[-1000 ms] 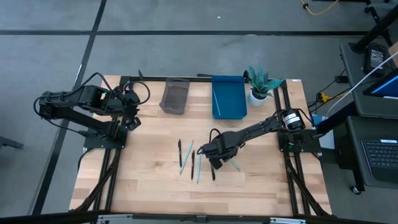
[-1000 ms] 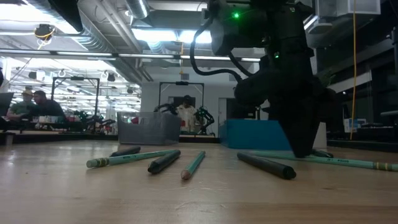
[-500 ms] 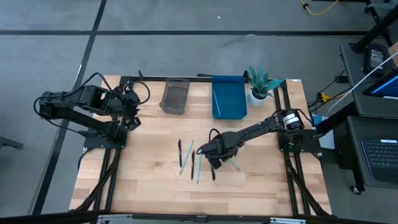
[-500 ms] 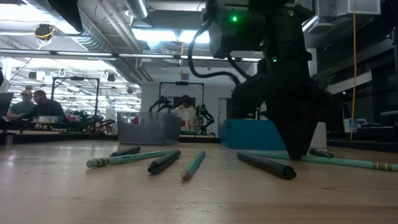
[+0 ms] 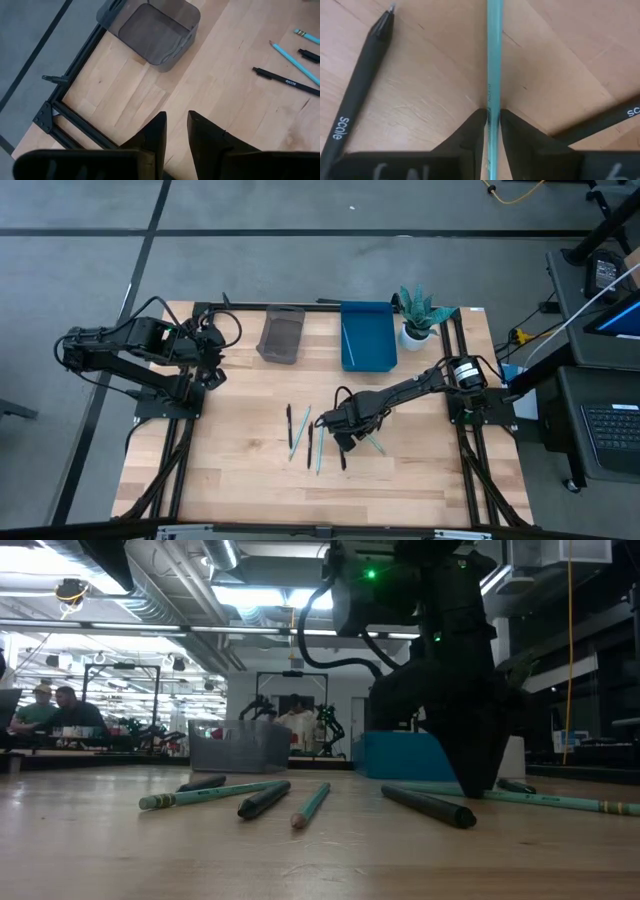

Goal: Sort pens & pencils
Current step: Put the right light blue pencil into the blue bin

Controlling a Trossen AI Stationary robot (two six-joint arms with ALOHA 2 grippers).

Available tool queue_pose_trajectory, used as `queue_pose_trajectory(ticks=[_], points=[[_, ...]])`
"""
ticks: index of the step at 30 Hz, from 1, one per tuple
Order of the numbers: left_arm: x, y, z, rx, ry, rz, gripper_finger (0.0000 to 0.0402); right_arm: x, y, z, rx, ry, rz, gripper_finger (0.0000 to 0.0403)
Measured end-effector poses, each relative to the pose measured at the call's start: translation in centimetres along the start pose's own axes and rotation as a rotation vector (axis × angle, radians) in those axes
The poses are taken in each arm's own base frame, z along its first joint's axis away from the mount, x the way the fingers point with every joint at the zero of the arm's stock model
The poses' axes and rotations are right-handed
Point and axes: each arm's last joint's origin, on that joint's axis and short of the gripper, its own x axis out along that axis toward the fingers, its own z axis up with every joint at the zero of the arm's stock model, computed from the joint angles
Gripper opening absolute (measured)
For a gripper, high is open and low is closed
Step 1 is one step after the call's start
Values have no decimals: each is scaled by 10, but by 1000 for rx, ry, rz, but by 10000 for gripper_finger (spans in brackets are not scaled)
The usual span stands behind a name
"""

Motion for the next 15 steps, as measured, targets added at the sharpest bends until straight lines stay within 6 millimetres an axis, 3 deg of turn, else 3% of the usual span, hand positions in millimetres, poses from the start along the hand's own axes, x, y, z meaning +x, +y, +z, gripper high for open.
queue_pose_trajectory(ticks=[9, 15], points=[[0, 0, 0, 0, -1, 0, 73, 0, -2, 4, -12, 15, 9, 20], [0, 0, 0, 0, -1, -1, 73, -2, -2, 5, -8, 25, 7, 39]])
